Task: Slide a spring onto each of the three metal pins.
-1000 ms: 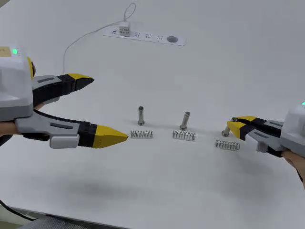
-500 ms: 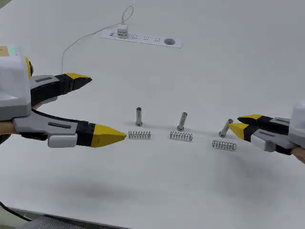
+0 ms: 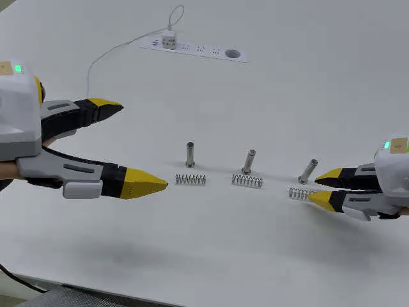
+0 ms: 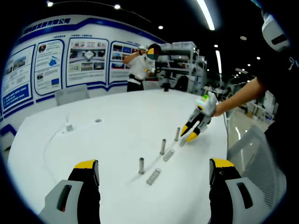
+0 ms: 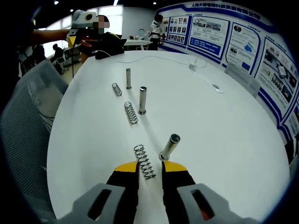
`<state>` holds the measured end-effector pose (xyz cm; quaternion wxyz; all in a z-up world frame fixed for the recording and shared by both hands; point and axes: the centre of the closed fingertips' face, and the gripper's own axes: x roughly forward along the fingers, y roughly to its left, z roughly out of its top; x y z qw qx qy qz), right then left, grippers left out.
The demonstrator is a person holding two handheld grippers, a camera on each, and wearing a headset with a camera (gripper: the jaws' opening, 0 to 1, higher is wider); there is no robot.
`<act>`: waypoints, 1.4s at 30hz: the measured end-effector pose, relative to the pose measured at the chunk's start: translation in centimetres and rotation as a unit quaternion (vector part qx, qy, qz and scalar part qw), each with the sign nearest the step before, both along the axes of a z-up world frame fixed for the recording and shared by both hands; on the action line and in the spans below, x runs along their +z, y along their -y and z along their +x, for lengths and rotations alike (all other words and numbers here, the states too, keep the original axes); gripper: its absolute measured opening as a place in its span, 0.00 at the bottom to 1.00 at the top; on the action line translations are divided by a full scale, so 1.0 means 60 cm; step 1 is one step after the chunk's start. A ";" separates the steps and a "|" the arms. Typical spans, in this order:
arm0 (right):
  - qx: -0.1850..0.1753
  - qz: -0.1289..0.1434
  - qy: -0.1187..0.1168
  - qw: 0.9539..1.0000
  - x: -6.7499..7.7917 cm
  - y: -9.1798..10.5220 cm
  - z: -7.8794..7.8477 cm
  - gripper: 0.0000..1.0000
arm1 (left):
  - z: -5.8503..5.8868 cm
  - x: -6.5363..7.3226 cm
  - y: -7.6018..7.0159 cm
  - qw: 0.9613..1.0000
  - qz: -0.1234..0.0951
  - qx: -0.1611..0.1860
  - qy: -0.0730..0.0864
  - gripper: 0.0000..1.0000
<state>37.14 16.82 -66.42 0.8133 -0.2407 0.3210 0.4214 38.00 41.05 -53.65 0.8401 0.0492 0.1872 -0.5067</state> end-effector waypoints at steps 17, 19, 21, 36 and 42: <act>0.031 0.000 -0.044 0.999 -0.016 -0.002 -0.005 0.17 | 0.007 0.004 0.002 1.000 -0.009 0.006 -0.002 1.00; 0.031 0.000 -0.047 0.998 -0.016 -0.003 -0.006 0.16 | 0.006 0.004 0.003 1.000 -0.009 0.005 -0.003 1.00; 0.032 -0.001 -0.047 0.998 -0.016 -0.003 -0.006 0.16 | 0.005 0.003 0.003 1.000 -0.008 0.004 -0.003 1.00; 0.045 -0.019 -0.045 0.998 -0.019 -0.002 -0.014 0.11 | 0.001 0.004 -0.004 1.000 -0.006 0.007 -0.001 1.00; 0.043 -0.048 -0.032 0.997 -0.017 0.000 -0.011 0.10 | -0.003 0.005 -0.002 1.000 -0.003 0.003 0.001 1.00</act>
